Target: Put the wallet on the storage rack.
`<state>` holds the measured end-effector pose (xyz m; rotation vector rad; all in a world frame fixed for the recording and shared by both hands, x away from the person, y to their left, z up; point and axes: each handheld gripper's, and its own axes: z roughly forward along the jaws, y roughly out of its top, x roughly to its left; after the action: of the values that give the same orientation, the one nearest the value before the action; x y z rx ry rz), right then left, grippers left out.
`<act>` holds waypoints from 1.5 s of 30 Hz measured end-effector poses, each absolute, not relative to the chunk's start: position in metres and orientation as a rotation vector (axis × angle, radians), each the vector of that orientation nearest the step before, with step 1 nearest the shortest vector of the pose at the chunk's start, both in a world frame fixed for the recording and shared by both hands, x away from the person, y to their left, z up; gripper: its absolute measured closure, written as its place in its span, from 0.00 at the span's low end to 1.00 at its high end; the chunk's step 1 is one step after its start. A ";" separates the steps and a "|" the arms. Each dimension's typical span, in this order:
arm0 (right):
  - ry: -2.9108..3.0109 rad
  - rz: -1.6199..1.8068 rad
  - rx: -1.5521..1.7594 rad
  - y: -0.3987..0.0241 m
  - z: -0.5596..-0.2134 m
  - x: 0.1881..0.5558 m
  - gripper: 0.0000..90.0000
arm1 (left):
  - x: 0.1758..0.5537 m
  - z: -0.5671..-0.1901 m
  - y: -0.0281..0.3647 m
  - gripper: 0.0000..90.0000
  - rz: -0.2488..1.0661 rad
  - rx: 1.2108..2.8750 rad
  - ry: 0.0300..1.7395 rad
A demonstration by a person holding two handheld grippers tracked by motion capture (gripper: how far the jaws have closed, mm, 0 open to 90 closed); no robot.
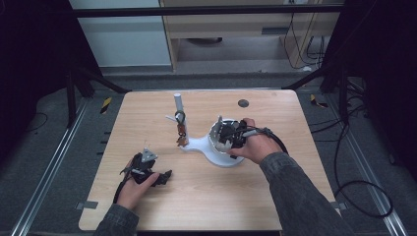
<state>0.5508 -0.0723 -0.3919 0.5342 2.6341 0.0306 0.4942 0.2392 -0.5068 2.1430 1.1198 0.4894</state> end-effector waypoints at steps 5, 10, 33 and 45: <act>2.632 0.032 0.541 -0.073 -0.391 0.550 0.24 | 0.494 -0.507 0.239 0.03 0.489 2.143 1.120; 2.629 0.045 0.545 -0.074 -0.389 0.549 0.24 | 0.494 -0.507 0.239 0.03 0.490 2.143 1.120; 2.593 0.133 0.552 -0.086 -0.373 0.536 0.18 | 0.494 -0.507 0.239 0.03 0.489 2.142 1.119; 2.576 0.208 0.603 -0.106 -0.366 0.525 0.16 | 0.494 -0.507 0.239 0.03 0.488 2.142 1.120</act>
<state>0.5252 -0.1055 -0.3662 0.6033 2.5761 0.2078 0.4941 0.2392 -0.5069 2.1415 1.1200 0.4883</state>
